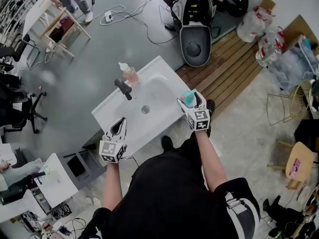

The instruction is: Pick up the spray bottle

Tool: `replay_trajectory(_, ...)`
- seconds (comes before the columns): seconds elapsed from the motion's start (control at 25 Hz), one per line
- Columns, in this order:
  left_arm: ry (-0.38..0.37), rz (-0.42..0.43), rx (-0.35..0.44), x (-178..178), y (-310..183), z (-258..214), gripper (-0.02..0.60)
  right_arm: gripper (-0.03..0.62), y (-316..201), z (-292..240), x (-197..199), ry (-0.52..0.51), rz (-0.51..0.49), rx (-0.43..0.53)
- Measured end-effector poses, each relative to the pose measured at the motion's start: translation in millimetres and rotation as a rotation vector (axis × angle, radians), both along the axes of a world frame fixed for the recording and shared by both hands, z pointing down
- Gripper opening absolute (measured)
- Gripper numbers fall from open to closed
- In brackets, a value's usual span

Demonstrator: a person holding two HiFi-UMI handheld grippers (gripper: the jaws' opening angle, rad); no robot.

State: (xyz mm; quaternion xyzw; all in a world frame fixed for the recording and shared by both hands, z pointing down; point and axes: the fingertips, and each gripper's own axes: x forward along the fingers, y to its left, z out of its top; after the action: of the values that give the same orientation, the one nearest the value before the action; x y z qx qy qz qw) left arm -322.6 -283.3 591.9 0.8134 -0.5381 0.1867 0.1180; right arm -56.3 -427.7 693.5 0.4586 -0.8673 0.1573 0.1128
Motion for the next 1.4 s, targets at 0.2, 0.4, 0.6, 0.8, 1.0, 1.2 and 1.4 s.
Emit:
replay_trajectory(0.2,0.0,0.004,-0.006,1.6,-0.8,2.8,0.029,0.43,-3.3,3.6,-0.5,-0.001,0.001,-0.004)
replay_trajectory(0.4,-0.001,0.006,-0.009,0.6,-1.9,3.1,0.029,0.412,-5.9,2.1,-5.0,0.003,-0.007,-0.003)
replay_trajectory(0.6,0.002,0.007,-0.008,1.0,-3.8,3.7,0.029,0.388,-7.4,0.1,-6.7,-0.004,-0.016,0.009)
replay_trajectory(0.8,0.003,0.012,-0.008,2.4,-4.6,4.0,0.029,0.35,-7.2,0.7,-8.0,0.002,-0.031,0.014)
replay_trajectory(1.0,0.001,0.02,-0.013,2.2,-1.7,4.9,0.029,0.342,-5.6,-1.9,-11.5,0.008,-0.033,0.025)
replay_trajectory(1.2,0.002,0.021,-0.008,2.1,-2.4,4.3,0.029,0.34,-4.8,-1.9,-11.0,0.014,-0.046,0.024)
replay_trajectory(1.4,0.005,0.026,-0.002,4.4,-1.5,1.0,0.029,0.337,1.7,-11.3,-8.7,0.004,-0.064,0.038)
